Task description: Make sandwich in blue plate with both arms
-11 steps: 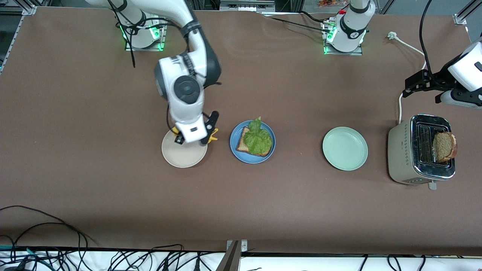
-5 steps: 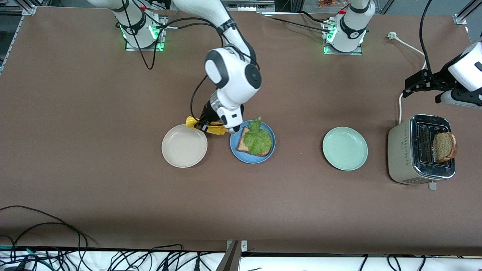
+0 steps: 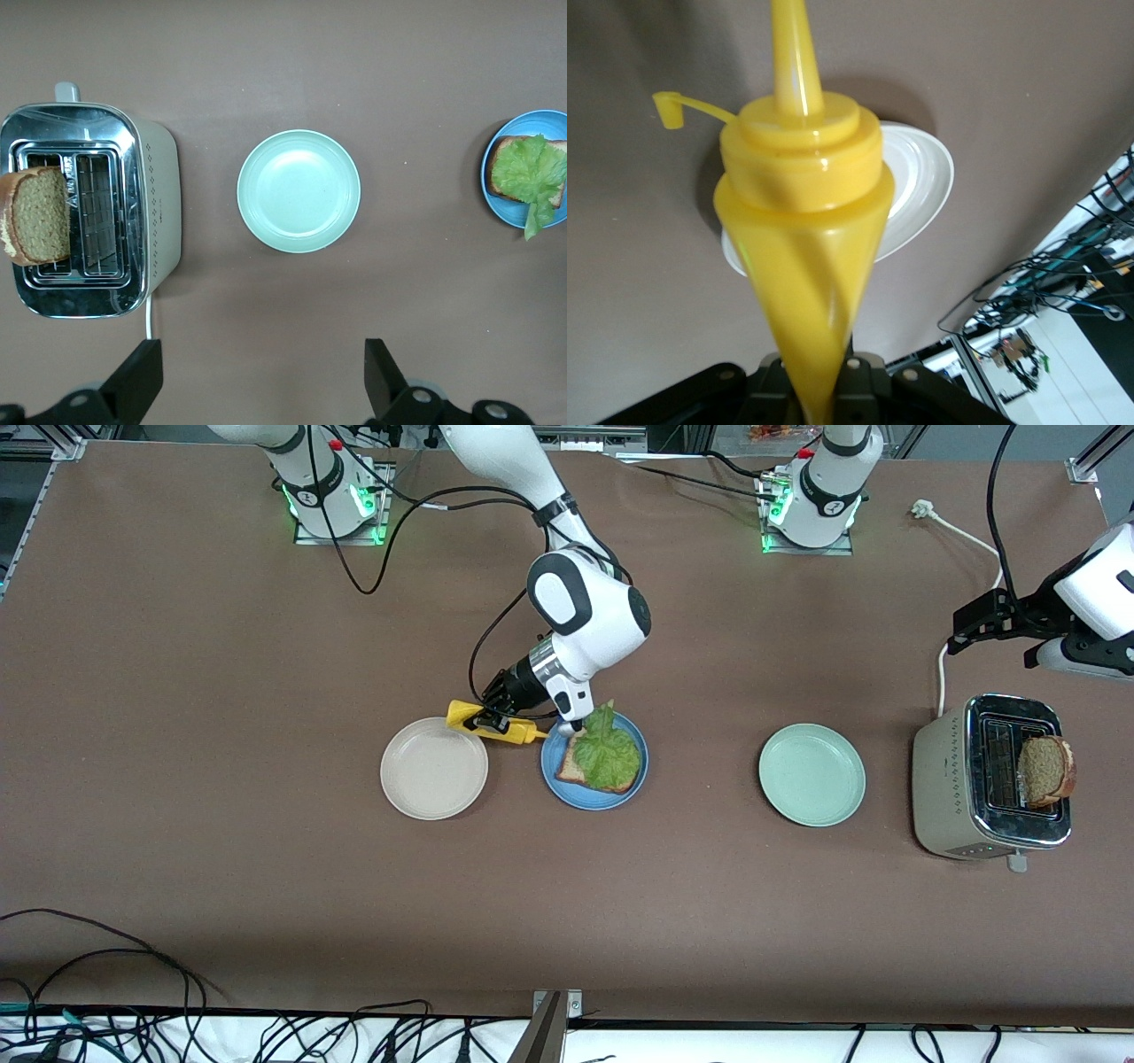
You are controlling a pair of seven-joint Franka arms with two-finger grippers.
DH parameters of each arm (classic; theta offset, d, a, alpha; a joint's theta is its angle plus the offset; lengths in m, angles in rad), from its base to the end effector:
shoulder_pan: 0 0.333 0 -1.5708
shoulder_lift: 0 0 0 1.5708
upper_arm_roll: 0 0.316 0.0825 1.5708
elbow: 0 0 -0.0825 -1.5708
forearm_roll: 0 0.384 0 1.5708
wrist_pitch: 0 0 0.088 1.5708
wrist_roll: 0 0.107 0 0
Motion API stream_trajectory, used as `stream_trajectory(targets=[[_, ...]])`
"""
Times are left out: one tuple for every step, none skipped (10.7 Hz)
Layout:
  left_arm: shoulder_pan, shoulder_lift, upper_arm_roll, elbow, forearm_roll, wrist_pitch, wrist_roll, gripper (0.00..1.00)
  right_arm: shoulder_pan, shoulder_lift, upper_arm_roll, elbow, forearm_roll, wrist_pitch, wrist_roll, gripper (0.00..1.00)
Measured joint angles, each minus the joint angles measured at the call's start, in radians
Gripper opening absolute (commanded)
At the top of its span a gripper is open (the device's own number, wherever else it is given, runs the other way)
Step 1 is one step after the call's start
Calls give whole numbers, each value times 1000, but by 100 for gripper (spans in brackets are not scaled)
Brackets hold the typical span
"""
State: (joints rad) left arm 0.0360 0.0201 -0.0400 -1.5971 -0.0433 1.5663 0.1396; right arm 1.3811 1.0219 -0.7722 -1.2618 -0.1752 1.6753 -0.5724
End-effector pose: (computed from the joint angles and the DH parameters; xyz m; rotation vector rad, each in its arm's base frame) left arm 0.5587 -0.0067 0.6007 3.0854 -0.2205 -0.0739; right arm 0.4960 0.4975 0.2441 1.7331 1.4418 -0.3834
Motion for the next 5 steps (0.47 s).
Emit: stream_trajectory(targets=[[0,0,0,0,0,0,0,100,0,12,0,5,-12,-2,5,0],[0,0,0,0,0,0,0,100,0,22,-1,6,-20,-3,13,0],[0,0,0,0,0,0,0,100,1,33,-1,7,-28,-3,19,0],[0,0,0,0,0,0,0,100,2,41,0,9,-37,-3,22,0],[0,0,0,0,0,0,0,100,4,46,0,12,-39,-3,23,0]])
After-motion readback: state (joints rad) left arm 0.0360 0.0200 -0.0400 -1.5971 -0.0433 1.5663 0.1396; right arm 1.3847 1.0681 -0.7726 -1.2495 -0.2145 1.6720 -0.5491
